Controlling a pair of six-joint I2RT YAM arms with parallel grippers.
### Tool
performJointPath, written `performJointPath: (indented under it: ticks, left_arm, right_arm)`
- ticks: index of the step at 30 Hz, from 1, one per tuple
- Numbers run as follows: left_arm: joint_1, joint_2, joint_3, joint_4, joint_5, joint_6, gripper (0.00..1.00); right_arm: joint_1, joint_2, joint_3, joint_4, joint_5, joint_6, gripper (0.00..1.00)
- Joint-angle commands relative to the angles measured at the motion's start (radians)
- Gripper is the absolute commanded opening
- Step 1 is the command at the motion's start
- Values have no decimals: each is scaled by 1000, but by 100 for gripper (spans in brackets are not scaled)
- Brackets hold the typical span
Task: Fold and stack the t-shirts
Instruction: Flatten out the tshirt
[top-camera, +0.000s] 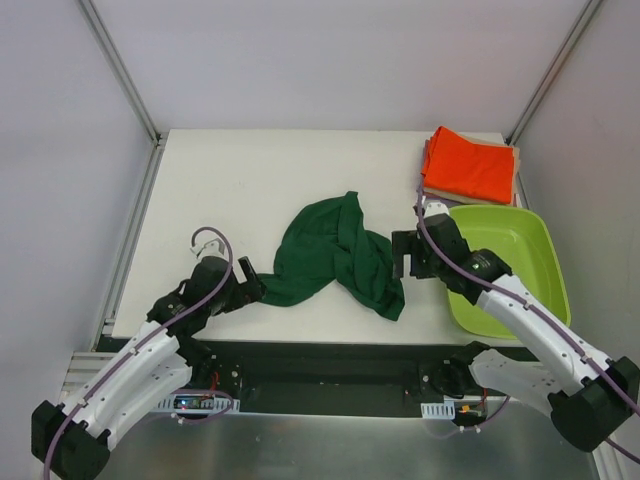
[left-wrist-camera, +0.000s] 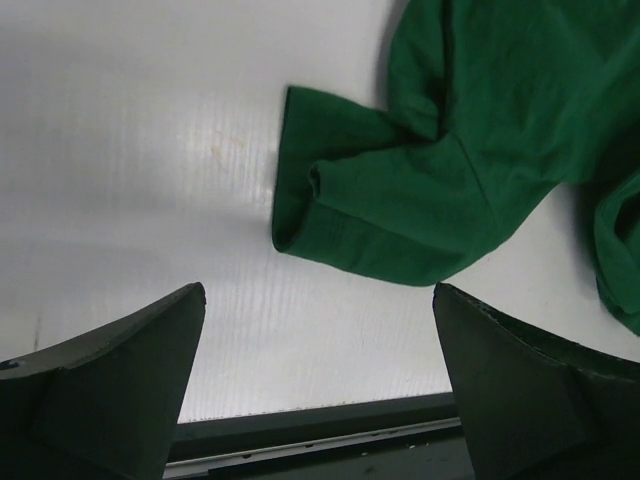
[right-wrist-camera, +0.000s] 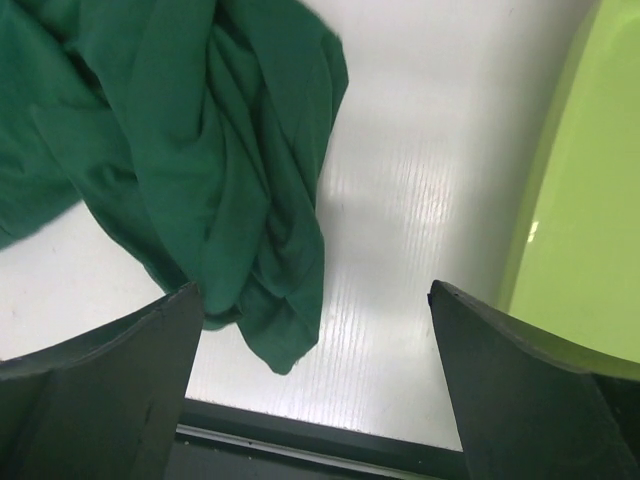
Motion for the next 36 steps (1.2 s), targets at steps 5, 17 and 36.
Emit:
performJointPath:
  ticks: [5,17,36]
  left_arm:
    - [10,63,-127,197,207,-22,86]
    - [2,554,51,323,179,58,47]
    - [-74,315,5,266,-63,-2,0]
  right_arm:
    - [3,-80,-135,104,-87,24,96]
    - [2,-81,-178,84,-71,27,96]
    - [233,40,-231,136,-105,50,97]
